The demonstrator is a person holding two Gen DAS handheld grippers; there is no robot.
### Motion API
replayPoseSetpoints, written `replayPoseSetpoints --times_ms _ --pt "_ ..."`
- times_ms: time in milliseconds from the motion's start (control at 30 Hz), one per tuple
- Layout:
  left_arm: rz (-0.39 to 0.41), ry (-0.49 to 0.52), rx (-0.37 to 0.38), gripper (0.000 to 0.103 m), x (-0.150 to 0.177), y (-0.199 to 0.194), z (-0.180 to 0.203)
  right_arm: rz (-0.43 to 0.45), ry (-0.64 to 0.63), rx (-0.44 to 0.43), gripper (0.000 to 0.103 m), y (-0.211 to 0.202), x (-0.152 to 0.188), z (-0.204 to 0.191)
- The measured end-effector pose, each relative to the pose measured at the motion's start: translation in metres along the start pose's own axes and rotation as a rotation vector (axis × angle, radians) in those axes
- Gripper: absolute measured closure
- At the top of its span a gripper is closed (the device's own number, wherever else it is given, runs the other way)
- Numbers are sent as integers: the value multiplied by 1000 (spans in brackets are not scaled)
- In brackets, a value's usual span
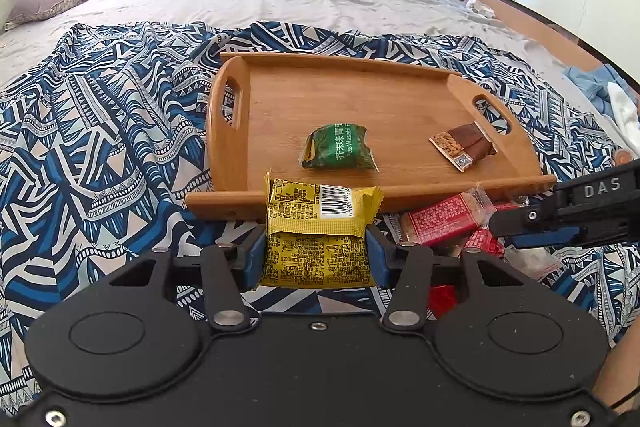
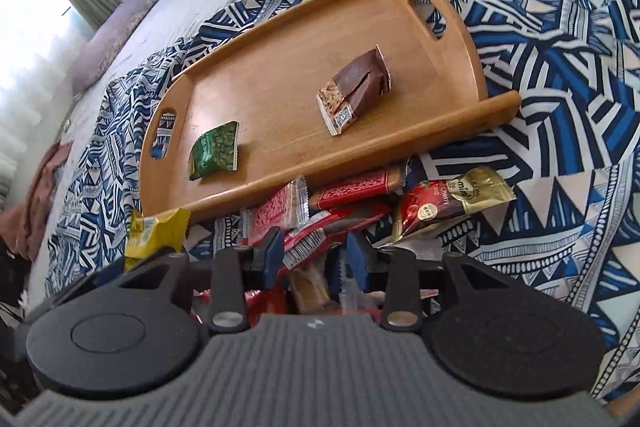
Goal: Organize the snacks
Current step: 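Lift the yellow bag with the left tool while the right lifts the red packet from the pile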
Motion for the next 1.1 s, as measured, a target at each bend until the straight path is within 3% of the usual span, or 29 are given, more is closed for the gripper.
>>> replayPoseSetpoints --times_ms 267,333,400,600,833,967,1033,1100 --pt "-1 5 8 55 2 0 3 -32 -52 98 37 22 -4 -23" --pt "3 3 7 55 2 -1 2 -23 -53 112 56 22 -2 -24" --pt "6 1 5 55 2 -2 1 -16 -53 111 62 18 0 -22" --pt "9 -15 2 55 1 -4 -3 -20 -38 95 69 3 3 -8" --pt "9 -19 1 55 1 -4 -4 0 -137 178 75 -10 10 -10" --pt "8 -21 1 55 2 -3 -5 2 -210 239 73 -11 13 -12" --pt "6 -23 2 55 2 -3 -5 16 -256 268 57 -10 16 -14" --pt "3 -26 3 55 2 -2 -5 19 -271 274 55 -7 17 -15"
Point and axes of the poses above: each gripper's, at about its wrist camera, not at the fingertips, and y roughly the way its jaws point, z to its right, x to its underside, the point moved 1 cm from there along y, roughly the way its jaws point, and after that the axes turned 8 degrees about -z, right-handed, at the moved point
